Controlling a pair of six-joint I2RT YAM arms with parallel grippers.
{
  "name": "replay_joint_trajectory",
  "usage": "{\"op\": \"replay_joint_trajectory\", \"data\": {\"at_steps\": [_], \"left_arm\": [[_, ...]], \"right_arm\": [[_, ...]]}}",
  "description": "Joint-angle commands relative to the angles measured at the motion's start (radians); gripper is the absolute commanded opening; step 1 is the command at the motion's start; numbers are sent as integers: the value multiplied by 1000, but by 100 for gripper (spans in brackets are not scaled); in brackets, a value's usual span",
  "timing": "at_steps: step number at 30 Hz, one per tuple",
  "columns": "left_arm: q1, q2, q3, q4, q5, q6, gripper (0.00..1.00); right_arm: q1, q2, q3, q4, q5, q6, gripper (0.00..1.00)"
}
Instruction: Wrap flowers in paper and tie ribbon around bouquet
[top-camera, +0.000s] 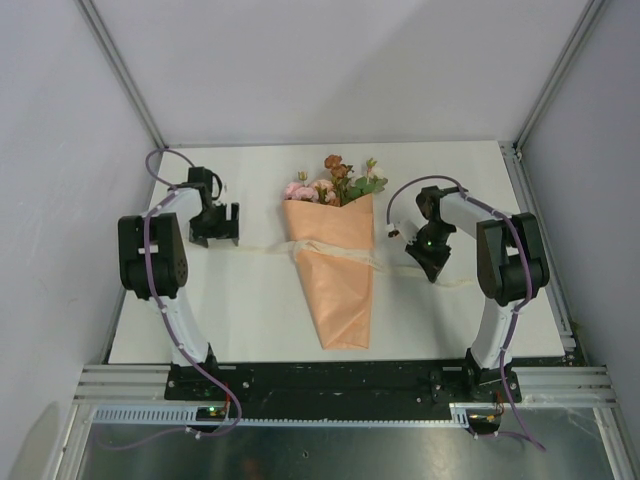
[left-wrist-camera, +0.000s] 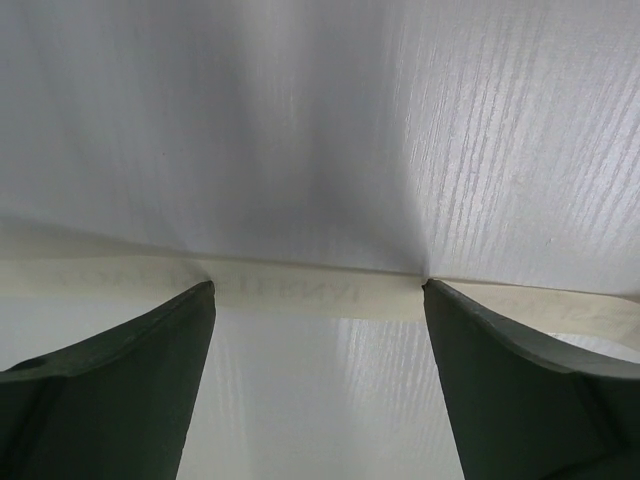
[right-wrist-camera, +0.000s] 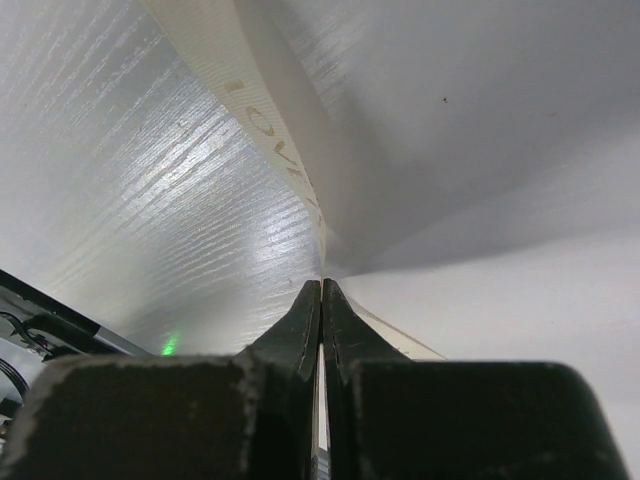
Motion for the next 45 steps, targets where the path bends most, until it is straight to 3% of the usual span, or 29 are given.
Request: {"op": "replay_joint_trajectory", "data": {"at_steps": [1, 6, 14, 22, 25, 29, 33, 34, 35, 38, 40, 45], "left_arm": [[6, 19, 35, -39, 30, -54, 86], [1, 36, 61, -78, -1, -89, 69], [-35, 67, 124, -159, -88, -99, 49], [-84, 65, 126, -195, -139, -89, 35], [-98, 56, 109, -197, -140, -87, 29], [-101, 48, 100, -196, -125, -82, 6], [-99, 35, 98, -182, -70, -57, 1], [-100, 16, 91, -173, -32, -38, 1], [-106, -18, 77, -160, 2, -23, 9], [-119, -121, 48, -141, 65, 158, 50], [-120, -176, 43, -141, 85, 314, 67], [-118, -215, 14, -161, 134, 717, 74]], "right_arm": [[2, 13, 43, -30, -17, 4, 0], [1, 14, 46, -33, -16, 9, 0], [-3, 20, 47, -29, -18, 10, 0], [-6, 28, 49, -24, -23, 11, 0], [-9, 29, 52, -24, -22, 9, 0], [-12, 33, 55, -25, -23, 6, 0], [-13, 32, 60, -27, -27, 5, 0], [-13, 32, 61, -29, -27, 4, 0], [-13, 31, 63, -31, -26, 3, 0], [-15, 28, 66, -35, -24, 1, 0], [-19, 25, 68, -39, -25, 0, 0], [-22, 24, 70, -43, -24, -4, 0]]}}
